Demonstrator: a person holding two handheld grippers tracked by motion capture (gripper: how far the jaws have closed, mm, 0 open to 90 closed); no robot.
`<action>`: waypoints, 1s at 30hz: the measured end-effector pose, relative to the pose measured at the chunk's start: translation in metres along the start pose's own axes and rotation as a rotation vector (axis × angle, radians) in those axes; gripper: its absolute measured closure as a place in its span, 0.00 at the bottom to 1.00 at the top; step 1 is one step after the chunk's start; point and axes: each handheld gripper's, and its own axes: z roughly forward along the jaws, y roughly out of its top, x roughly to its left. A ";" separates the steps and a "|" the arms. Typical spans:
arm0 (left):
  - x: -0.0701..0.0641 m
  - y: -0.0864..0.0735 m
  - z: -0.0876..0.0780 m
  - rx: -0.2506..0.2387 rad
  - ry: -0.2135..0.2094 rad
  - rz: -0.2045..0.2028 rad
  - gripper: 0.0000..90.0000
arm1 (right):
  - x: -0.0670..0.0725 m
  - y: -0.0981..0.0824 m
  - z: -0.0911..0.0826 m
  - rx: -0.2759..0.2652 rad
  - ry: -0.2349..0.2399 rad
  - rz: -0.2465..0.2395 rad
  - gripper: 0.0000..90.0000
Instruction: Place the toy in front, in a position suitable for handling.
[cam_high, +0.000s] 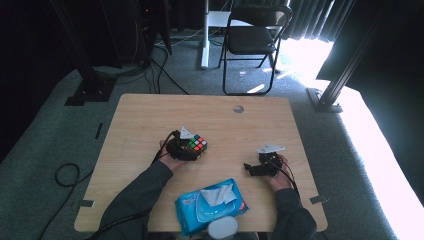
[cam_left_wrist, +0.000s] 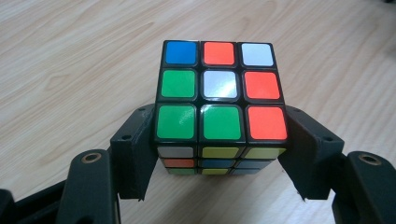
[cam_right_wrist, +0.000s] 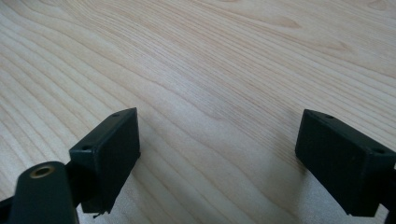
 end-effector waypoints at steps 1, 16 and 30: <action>0.001 -0.001 -0.001 0.002 0.004 -0.002 0.38 | 0.000 0.000 0.000 0.000 0.000 0.000 0.15; 0.020 -0.010 -0.004 0.004 0.047 -0.041 0.38 | 0.000 0.000 0.000 0.000 0.000 0.000 0.15; 0.015 -0.014 -0.003 -0.003 0.029 -0.040 0.38 | 0.000 0.000 0.000 0.000 0.000 0.000 0.15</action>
